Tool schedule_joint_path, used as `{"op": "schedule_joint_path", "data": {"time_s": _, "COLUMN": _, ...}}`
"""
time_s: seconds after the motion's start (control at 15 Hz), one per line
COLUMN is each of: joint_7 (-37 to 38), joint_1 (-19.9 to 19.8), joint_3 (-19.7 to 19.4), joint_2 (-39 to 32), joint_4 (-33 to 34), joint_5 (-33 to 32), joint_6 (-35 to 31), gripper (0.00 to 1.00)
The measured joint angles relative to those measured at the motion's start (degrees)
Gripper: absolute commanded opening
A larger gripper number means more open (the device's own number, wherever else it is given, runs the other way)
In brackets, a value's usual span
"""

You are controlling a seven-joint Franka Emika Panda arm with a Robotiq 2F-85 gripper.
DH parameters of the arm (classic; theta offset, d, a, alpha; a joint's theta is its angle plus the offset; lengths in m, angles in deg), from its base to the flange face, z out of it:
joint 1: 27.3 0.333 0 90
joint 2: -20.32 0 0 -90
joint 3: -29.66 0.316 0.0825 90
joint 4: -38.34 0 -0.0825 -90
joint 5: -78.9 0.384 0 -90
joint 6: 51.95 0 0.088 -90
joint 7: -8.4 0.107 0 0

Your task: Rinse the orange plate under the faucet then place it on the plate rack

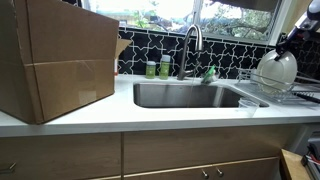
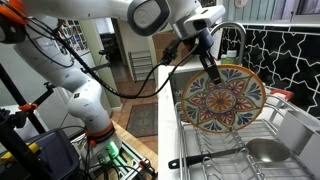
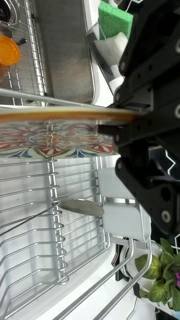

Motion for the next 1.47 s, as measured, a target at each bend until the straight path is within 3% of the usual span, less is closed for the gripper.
{"op": "schedule_joint_path", "data": {"time_s": 0.07, "joint_7": 0.0, "joint_1": 0.0, "joint_3": 0.1, "joint_2": -0.1, "joint_4": 0.0, "joint_5": 0.0, "joint_6": 0.0, "gripper": 0.31}}
{"op": "schedule_joint_path", "data": {"time_s": 0.33, "joint_7": 0.0, "joint_1": -0.1, "joint_3": 0.6, "joint_2": -0.3, "joint_4": 0.0, "joint_5": 0.0, "joint_6": 0.0, "gripper": 0.54}}
{"op": "schedule_joint_path", "data": {"time_s": 0.73, "joint_7": 0.0, "joint_1": -0.1, "joint_3": 1.2, "joint_2": -0.3, "joint_4": 0.1, "joint_5": 0.0, "joint_6": 0.0, "gripper": 0.99}}
{"op": "schedule_joint_path", "data": {"time_s": 1.2, "joint_7": 0.6, "joint_1": -0.3, "joint_3": 1.8, "joint_2": 2.0, "joint_4": 4.6, "joint_5": 0.1, "joint_6": 2.2, "gripper": 1.00}}
{"op": "schedule_joint_path", "data": {"time_s": 1.47, "joint_7": 3.4, "joint_1": -1.3, "joint_3": 3.8, "joint_2": 4.0, "joint_4": 9.5, "joint_5": -0.5, "joint_6": 10.5, "gripper": 1.00}}
